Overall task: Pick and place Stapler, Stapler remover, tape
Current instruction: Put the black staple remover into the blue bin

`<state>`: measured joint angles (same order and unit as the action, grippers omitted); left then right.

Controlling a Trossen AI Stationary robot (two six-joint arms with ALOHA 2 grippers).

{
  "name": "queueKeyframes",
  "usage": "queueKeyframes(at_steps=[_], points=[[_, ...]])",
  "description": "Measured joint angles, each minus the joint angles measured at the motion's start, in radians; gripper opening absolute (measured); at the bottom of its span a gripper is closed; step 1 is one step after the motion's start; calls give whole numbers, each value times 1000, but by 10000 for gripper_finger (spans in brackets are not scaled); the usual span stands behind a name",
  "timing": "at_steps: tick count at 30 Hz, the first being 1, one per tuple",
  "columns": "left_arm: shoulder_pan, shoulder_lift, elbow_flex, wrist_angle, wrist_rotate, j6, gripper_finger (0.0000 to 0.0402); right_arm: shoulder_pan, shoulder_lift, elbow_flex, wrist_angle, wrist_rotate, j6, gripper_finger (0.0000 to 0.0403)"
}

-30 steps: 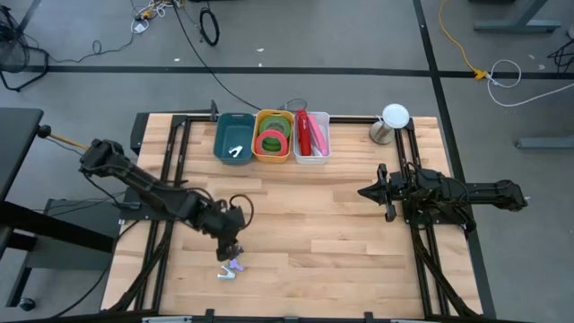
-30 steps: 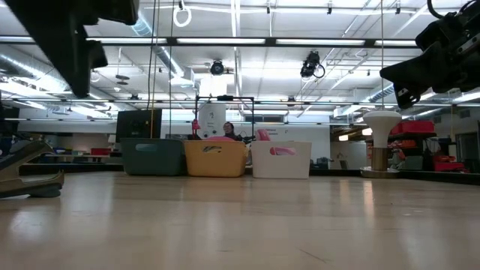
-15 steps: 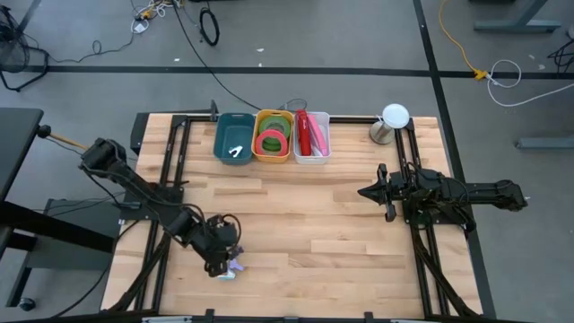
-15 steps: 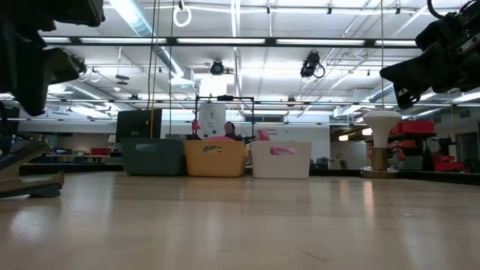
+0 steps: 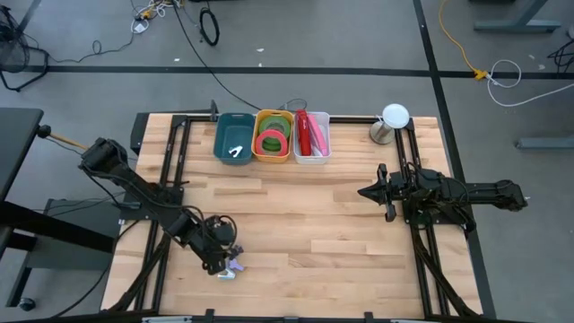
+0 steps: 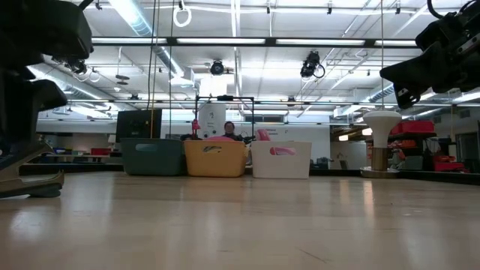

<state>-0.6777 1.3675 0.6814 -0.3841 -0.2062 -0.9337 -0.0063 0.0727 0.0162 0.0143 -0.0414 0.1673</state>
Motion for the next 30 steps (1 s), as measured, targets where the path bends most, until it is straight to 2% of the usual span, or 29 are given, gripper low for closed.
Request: queueKeyframes(at_steps=[7, 21, 30], points=[[0, 0, -32, 85, -3, 1, 177, 0, 0, 0, 0, 0, 0, 7], [3, 0, -36, 80, 8, 2, 172, 0, 0, 0, 0, 0, 0, 7], [3, 0, -36, 80, 12, 2, 90, 0, 0, 0, 0, 0, 0, 7]])
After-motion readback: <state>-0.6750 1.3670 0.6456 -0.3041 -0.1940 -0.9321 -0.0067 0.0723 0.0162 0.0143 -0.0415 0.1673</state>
